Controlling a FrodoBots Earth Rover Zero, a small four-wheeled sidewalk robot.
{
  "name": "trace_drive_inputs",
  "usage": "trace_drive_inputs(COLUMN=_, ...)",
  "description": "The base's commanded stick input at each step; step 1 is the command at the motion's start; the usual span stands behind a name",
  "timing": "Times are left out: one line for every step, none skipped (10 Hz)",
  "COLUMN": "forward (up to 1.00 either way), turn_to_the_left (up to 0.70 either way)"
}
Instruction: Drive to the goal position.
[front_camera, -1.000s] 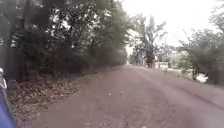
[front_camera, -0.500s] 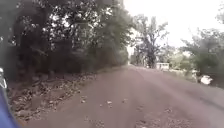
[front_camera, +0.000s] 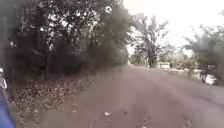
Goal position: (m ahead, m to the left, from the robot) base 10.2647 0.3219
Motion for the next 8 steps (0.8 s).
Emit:
trace_drive_inputs(forward=0.7, turn_to_the_left=-0.36)
trace_drive_inputs(forward=0.7, turn_to_the_left=-0.15)
trace_drive_inputs(forward=0.7, turn_to_the_left=-0.01)
trace_drive_inputs(forward=0.7, turn_to_the_left=-0.01)
trace_drive_inputs(forward=0.7, turn_to_the_left=-0.01)
trace_drive_inputs(forward=0.7, turn_to_the_left=-0.01)
trace_drive_inputs(forward=0.7, turn_to_the_left=-0.01)
trace_drive_inputs(forward=0.7, turn_to_the_left=-0.01)
